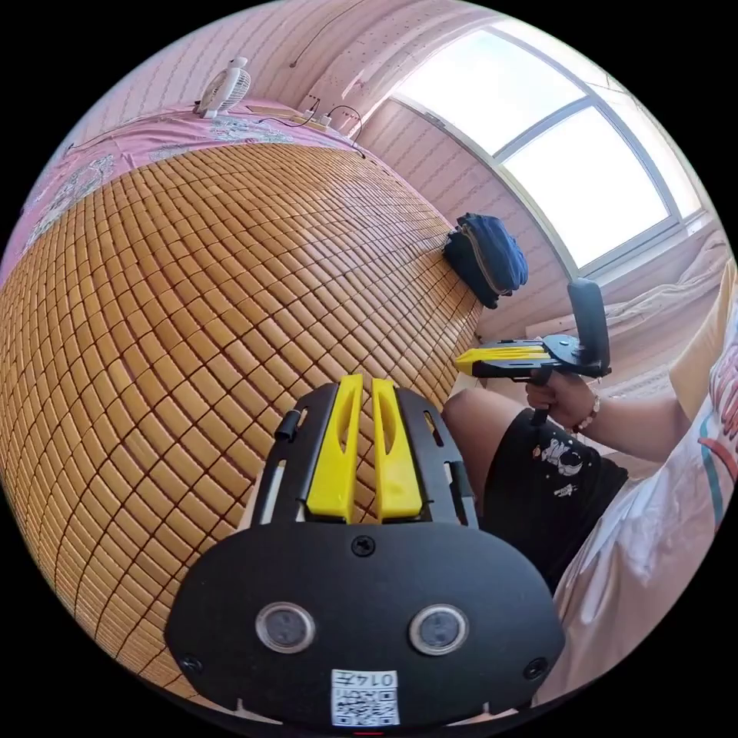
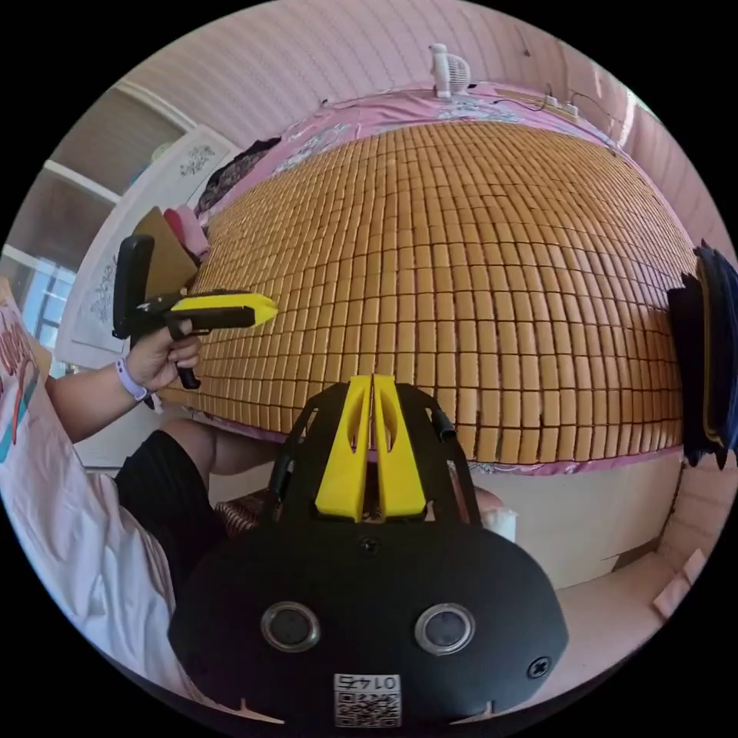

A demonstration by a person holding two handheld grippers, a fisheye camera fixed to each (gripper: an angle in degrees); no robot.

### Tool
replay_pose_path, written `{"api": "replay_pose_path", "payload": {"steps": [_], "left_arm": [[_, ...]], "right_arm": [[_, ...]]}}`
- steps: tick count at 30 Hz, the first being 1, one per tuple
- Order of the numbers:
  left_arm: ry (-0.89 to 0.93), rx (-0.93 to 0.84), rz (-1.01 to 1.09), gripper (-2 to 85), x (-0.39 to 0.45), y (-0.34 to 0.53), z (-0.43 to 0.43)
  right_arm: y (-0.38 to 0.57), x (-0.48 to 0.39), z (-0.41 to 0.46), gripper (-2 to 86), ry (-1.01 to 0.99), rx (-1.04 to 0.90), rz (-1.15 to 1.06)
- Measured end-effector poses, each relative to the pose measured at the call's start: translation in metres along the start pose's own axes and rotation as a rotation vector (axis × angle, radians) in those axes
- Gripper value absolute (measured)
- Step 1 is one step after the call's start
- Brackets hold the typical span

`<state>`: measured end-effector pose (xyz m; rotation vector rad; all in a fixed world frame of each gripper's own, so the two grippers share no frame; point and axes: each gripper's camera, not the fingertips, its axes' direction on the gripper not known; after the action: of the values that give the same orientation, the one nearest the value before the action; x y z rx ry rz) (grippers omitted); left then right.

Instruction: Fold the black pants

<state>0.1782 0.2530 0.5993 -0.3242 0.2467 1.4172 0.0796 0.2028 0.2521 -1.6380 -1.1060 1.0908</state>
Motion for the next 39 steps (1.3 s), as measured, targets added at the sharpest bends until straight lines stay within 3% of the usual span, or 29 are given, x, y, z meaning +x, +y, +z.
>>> {"api": "replay_pose_path", "payload": {"steps": [2,6,9,13,16,20,23,27,32,36,39], "left_arm": [[-0.049,-0.024,-0.029,-0.5,-0.004,0.028,-0.002],[-0.16,-0.04,-0.171,-0.9,-0.006,0.106,-0.019],[-0.295,-0.031,-0.239,-1.0,0.003,0.161,-0.029],[-0.329,-0.008,-0.302,-1.0,0.005,0.207,-0.024],[-0.396,-0.005,-0.259,-1.0,0.012,0.231,-0.011],[-0.385,0.018,-0.296,-1.0,0.02,0.265,-0.018],[-0.396,0.337,-0.295,-0.9,0.041,0.306,-0.07],[-0.524,0.599,-0.507,-0.5,0.038,0.395,-0.146],[-0.767,0.724,-0.707,3.9,0.027,0.529,-0.216],[-0.841,0.755,-0.894,5.8,0.004,0.631,-0.246],[-0.86,0.787,-0.924,6.7,-0.017,0.673,-0.251]], "right_arm": [[-0.005,-0.034,0.046,-0.5,0.088,-0.174,-0.133],[-0.005,-0.07,0.092,-0.7,0.2,-0.26,-0.303],[0.001,-0.087,0.104,-0.5,0.223,-0.197,-0.373],[0.016,-0.093,0.113,-0.3,0.241,-0.087,-0.382],[0.027,-0.097,0.105,0.0,0.157,-0.01,-0.344],[0.043,-0.127,0.066,1.5,0.023,0.162,-0.472],[0.052,-0.154,0.053,4.5,0.004,0.236,-0.589],[0.053,-0.18,0.069,5.9,-0.033,0.206,-0.627],[0.038,-0.252,0.124,6.8,-0.186,0.074,-0.814],[0.009,-0.317,0.16,5.8,-0.299,0.008,-0.944],[-0.02,-0.385,0.176,7.5,-0.324,0.044,-1.067]]}}
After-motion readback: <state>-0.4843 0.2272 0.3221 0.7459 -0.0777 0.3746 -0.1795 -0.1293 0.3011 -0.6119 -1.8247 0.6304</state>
